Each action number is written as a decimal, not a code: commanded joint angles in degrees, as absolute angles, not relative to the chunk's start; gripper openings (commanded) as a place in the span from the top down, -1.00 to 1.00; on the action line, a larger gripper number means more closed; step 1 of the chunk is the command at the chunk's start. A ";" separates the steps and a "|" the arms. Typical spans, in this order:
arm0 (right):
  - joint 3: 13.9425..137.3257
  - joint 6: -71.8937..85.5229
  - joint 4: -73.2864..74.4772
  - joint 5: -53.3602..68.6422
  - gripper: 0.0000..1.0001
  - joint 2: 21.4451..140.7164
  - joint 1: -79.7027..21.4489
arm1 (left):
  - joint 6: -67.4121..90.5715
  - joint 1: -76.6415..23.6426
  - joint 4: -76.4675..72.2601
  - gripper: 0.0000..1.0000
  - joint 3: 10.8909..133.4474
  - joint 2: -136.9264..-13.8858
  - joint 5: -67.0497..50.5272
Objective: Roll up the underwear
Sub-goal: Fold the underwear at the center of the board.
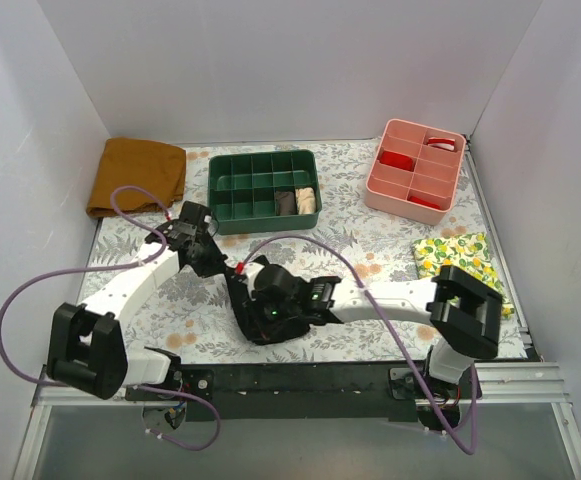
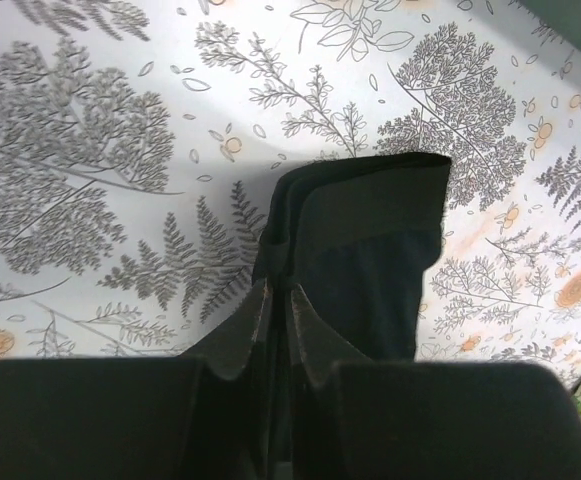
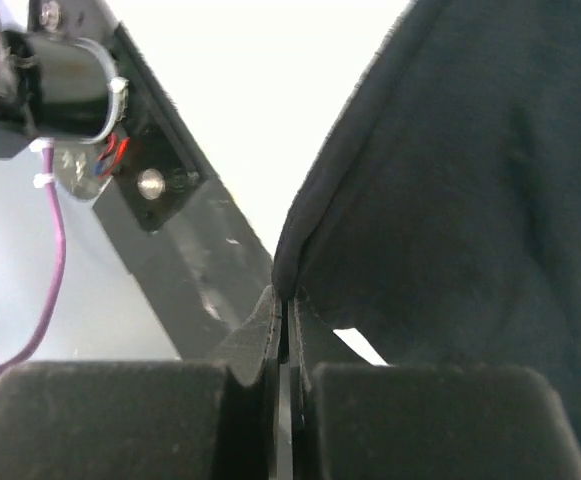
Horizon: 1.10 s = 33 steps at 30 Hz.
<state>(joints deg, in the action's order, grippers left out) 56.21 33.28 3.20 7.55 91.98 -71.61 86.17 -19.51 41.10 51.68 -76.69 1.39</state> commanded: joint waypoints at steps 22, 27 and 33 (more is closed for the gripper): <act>45.88 39.20 -6.94 13.45 0.97 88.86 -69.26 | 84.64 -20.99 41.31 1.00 58.79 -78.39 1.49; 44.56 41.30 -6.51 13.19 0.97 89.65 -68.82 | 85.34 -26.80 39.73 1.00 62.31 -85.42 2.72; 43.42 42.63 -5.36 12.83 0.97 89.56 -68.73 | 83.50 -30.06 38.59 1.00 64.77 -90.69 2.90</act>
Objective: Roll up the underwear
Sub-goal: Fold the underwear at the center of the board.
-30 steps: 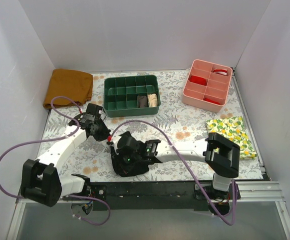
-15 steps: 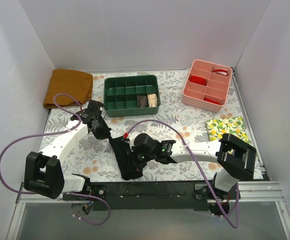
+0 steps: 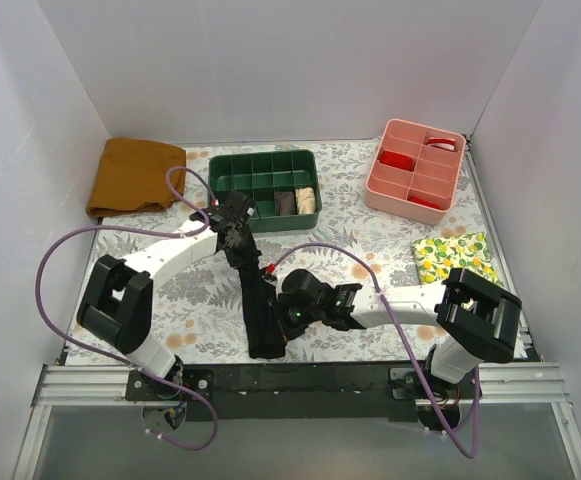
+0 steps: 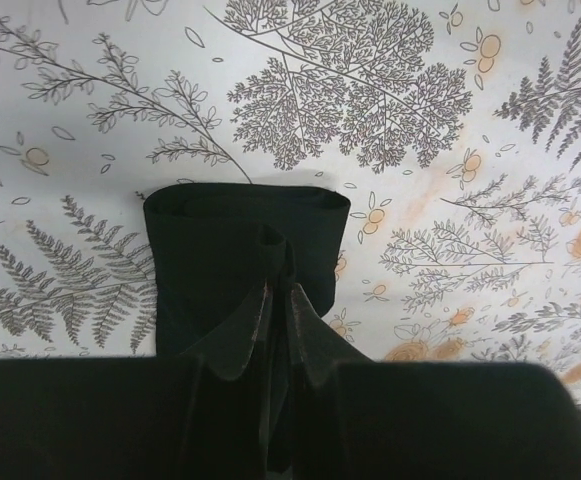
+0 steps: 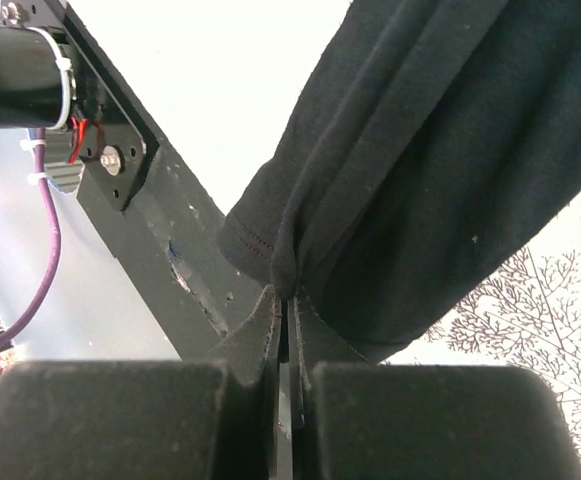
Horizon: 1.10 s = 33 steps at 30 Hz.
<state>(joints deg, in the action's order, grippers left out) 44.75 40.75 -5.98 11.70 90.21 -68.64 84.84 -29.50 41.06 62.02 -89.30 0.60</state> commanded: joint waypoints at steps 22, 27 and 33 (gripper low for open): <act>44.65 48.96 2.82 9.76 0.87 92.81 -68.91 | 76.64 -33.31 36.74 0.99 69.87 -99.14 -4.22; 43.86 48.08 2.64 5.55 0.08 88.96 -69.52 | 75.76 -33.40 37.18 0.75 70.31 -99.84 -3.96; 41.05 46.32 0.97 -2.53 -0.49 78.07 -70.66 | 74.89 -33.40 38.05 0.18 73.73 -100.63 -4.83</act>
